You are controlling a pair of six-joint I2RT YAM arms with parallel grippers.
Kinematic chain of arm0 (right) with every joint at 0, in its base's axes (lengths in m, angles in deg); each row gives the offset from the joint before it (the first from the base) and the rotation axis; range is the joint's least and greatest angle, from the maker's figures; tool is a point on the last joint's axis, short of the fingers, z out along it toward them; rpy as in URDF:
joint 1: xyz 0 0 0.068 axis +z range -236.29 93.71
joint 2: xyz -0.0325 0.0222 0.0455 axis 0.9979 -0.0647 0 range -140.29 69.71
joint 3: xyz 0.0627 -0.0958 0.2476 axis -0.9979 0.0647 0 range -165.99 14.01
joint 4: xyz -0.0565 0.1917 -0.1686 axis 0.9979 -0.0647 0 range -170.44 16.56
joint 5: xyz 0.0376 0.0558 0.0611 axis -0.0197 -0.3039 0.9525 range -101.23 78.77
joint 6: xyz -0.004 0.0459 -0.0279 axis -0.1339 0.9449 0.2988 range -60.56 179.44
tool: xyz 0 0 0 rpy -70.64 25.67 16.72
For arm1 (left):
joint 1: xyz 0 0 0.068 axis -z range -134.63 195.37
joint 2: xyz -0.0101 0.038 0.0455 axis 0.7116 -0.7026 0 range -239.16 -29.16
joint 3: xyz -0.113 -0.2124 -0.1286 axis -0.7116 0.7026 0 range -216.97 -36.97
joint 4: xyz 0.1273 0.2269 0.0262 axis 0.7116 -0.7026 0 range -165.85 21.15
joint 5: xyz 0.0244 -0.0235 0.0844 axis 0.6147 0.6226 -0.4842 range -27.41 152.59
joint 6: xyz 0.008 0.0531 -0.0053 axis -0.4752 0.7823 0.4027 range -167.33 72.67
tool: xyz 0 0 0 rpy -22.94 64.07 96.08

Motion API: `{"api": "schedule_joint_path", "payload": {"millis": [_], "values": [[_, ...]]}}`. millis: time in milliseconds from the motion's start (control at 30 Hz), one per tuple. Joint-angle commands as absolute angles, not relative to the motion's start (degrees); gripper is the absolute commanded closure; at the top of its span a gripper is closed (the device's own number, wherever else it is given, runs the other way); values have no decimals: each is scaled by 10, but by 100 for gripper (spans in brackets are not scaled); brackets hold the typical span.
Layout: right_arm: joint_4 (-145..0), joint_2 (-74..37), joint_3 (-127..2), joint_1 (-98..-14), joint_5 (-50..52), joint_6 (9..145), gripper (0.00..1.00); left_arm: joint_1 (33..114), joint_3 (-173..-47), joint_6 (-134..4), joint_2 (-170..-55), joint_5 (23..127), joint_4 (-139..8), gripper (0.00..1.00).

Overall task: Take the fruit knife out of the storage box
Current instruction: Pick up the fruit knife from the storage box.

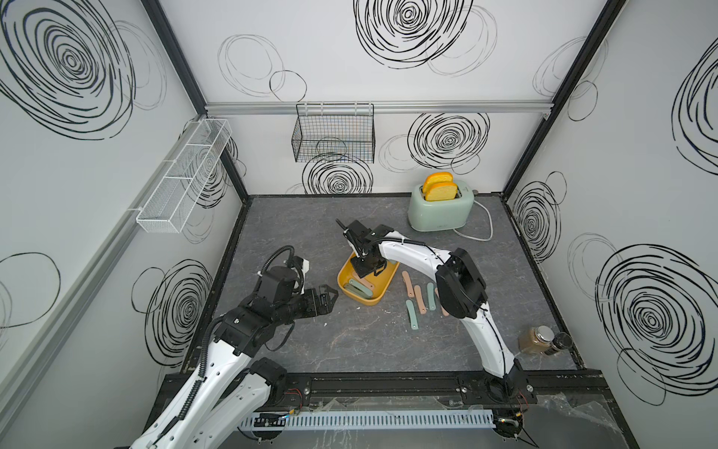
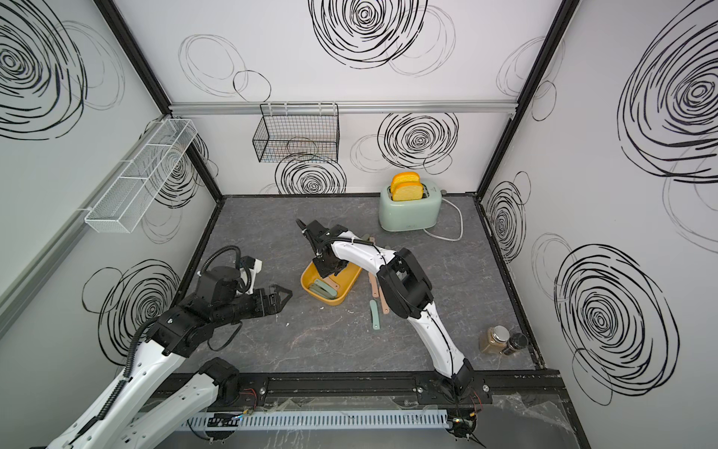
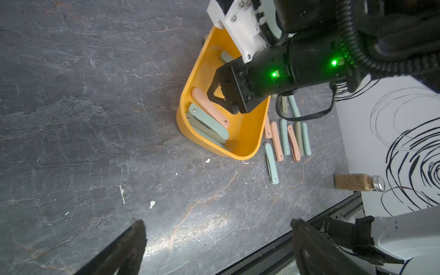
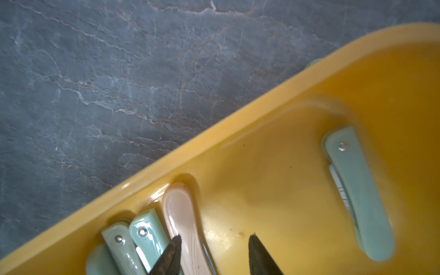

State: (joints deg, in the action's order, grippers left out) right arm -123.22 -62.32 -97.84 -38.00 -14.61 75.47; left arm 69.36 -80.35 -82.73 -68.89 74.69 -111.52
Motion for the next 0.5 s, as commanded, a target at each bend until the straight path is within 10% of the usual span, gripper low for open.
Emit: {"api": "schedule_joint_path", "payload": {"millis": [0, 467], "values": [[-1243, -638, -984, -372, -142, 751, 52, 688, -796, -832, -678, 735, -1123, 2], [-1226, -646, -943, -368, -142, 746, 53, 678, -792, -814, -689, 742, -1118, 2]]}}
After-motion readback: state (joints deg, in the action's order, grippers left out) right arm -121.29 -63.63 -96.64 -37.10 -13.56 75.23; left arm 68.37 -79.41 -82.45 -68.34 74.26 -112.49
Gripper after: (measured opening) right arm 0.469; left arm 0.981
